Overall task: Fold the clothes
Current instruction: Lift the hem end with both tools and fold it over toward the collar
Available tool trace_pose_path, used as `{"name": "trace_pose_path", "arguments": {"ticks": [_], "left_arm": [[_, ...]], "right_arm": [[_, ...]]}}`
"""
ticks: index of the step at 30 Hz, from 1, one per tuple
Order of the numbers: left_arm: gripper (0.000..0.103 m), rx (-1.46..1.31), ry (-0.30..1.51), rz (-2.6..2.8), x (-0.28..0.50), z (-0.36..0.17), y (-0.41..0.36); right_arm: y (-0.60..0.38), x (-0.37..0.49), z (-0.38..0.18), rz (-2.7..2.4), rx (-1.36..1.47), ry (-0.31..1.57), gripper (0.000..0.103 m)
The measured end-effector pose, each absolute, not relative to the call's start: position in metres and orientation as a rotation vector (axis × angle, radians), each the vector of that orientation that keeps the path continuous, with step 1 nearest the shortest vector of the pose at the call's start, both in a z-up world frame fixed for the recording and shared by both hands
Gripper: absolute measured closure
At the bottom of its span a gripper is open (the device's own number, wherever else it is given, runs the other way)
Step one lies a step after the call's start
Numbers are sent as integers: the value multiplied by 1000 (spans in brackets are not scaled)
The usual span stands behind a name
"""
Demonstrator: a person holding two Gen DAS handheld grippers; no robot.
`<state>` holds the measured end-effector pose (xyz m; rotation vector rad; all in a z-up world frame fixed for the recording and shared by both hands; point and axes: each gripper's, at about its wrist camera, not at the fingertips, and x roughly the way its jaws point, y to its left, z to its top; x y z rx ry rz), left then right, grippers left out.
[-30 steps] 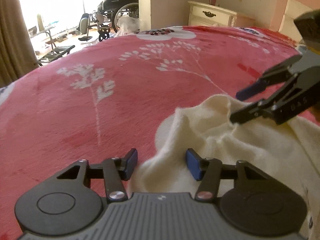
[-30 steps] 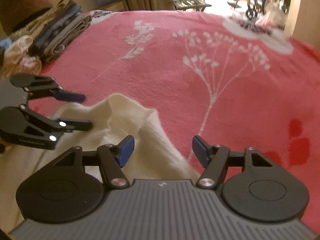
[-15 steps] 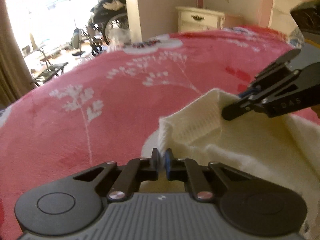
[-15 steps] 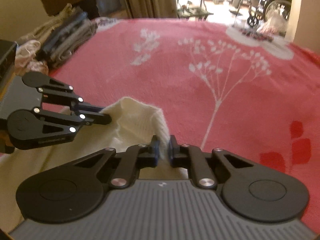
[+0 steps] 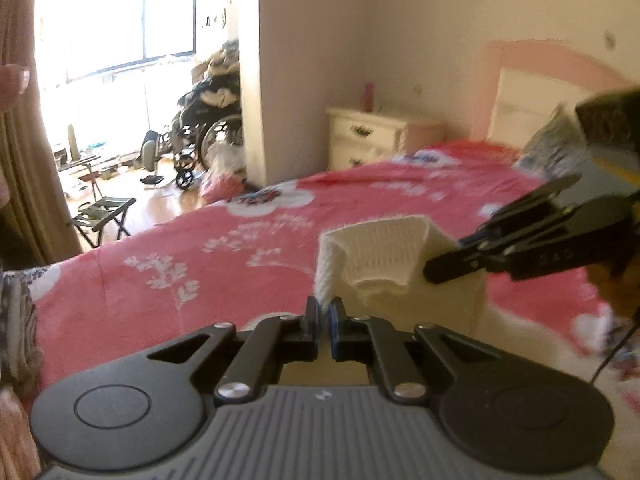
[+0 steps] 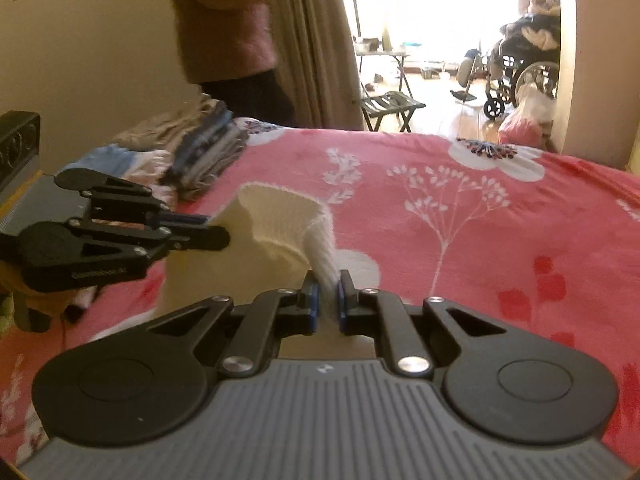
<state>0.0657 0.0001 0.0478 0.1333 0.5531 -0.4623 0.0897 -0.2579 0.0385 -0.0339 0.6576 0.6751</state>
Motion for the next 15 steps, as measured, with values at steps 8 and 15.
{"name": "trace_pose_path", "arguments": {"ticks": [8, 15], "left_arm": [[97, 83, 476, -480, -72, 70, -3], [98, 70, 510, -521, -178, 44, -11]], "right_arm": [[-273, -44, 64, 679, -54, 585, 96], [-283, -145, 45, 711, -88, 595, 96]]}}
